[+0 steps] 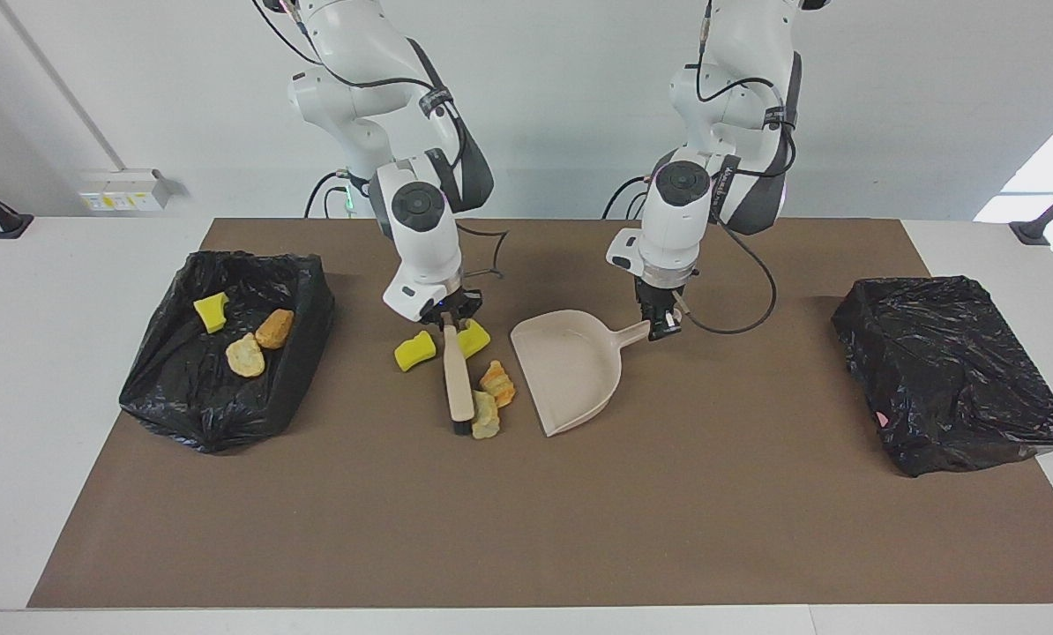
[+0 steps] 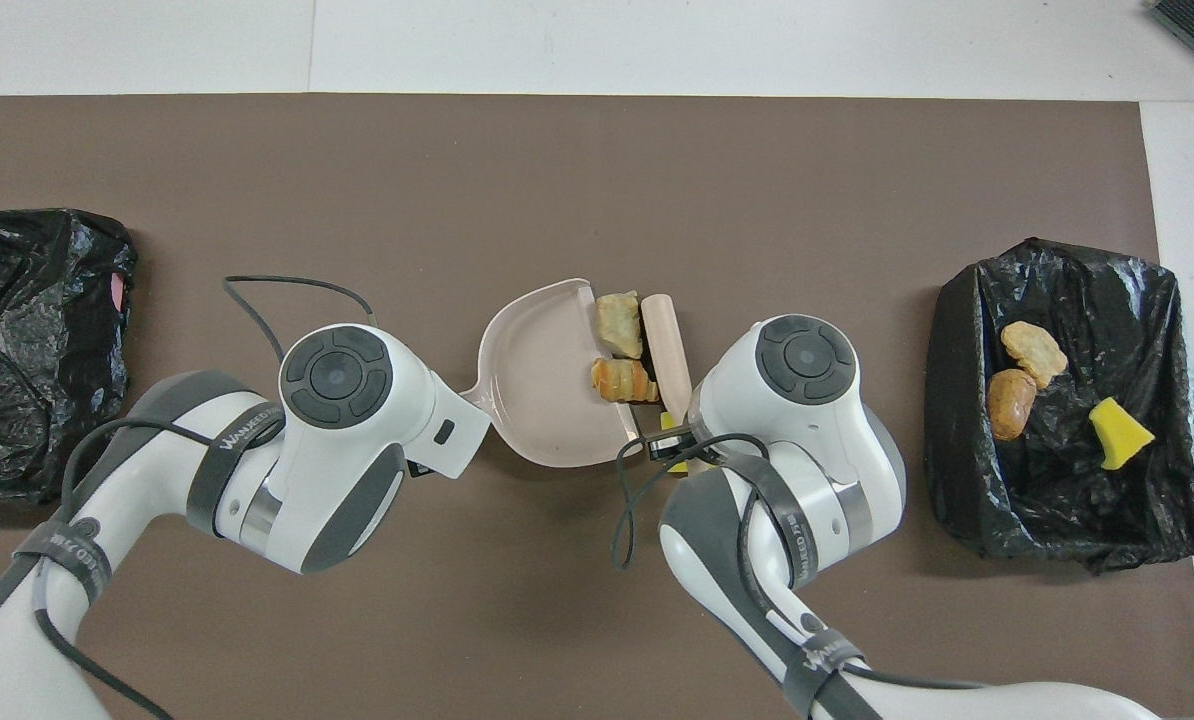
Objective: Sweep and dump trash in bin
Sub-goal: 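Draw the brush back to the remaining sponge with the right gripper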
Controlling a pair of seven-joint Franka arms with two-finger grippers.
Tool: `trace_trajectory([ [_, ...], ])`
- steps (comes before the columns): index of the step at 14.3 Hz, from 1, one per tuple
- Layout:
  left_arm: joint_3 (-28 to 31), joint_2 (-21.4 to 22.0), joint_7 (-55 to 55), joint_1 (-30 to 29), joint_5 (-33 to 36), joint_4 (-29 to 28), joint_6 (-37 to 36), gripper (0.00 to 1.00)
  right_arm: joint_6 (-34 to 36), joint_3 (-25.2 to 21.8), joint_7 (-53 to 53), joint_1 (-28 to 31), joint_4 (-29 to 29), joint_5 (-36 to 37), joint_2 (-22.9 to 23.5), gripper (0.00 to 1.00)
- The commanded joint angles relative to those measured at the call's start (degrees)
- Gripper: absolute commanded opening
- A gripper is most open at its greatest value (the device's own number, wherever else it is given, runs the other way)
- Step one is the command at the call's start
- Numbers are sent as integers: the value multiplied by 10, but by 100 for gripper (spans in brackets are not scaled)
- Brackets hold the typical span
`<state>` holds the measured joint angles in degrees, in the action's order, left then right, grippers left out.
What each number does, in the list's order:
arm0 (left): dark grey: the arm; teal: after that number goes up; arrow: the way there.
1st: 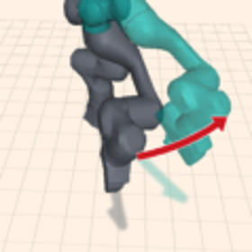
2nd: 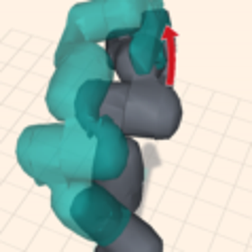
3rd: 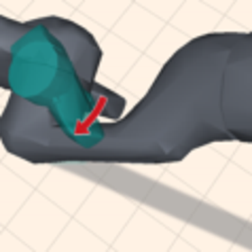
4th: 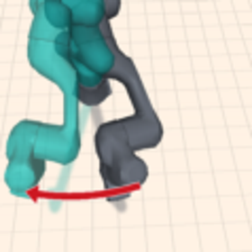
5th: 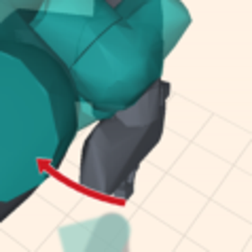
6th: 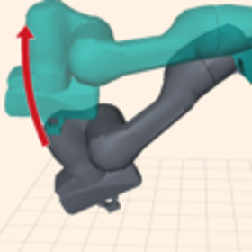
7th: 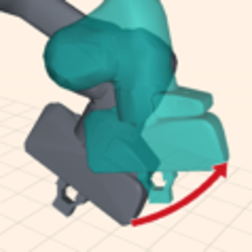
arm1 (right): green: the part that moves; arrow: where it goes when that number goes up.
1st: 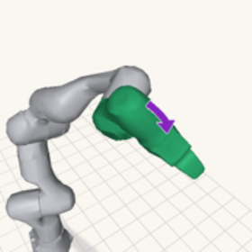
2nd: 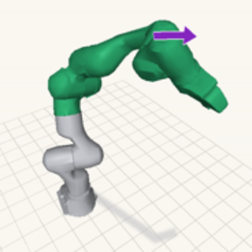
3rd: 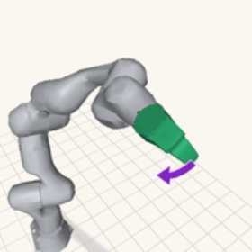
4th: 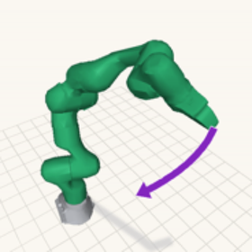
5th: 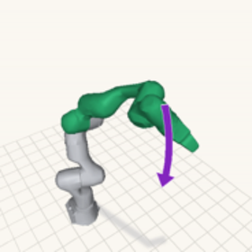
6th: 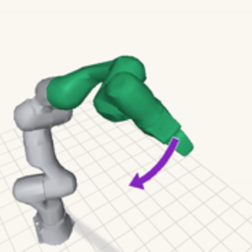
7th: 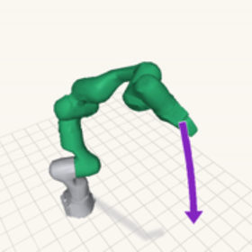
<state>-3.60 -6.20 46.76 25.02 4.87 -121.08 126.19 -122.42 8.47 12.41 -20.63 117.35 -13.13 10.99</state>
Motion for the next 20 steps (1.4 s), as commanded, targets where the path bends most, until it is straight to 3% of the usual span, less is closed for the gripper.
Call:
trace_trajectory([
  [1,-1,17,5,-2,-9,-22,11,0,8,3,-50,-5,-27,-111,6,0],
  [6,0,17,4,-3,-9,-22,12,0,143,-6,-56,30,-51,-109,-46,0],
  [10,-1,17,10,-3,-9,-22,11,0,203,-6,-27,98,-15,-3,-97,0],
  [14,-1,18,10,-2,-9,-22,12,0,174,-6,-12,161,99,36,-162,0],
  [18,-1,17,7,-2,-9,-22,12,0,51,-5,-19,177,232,58,-235,0],
  [20,-1,18,6,-2,-9,-22,12,0,20,-5,-26,176,256,58,-249,0],
])
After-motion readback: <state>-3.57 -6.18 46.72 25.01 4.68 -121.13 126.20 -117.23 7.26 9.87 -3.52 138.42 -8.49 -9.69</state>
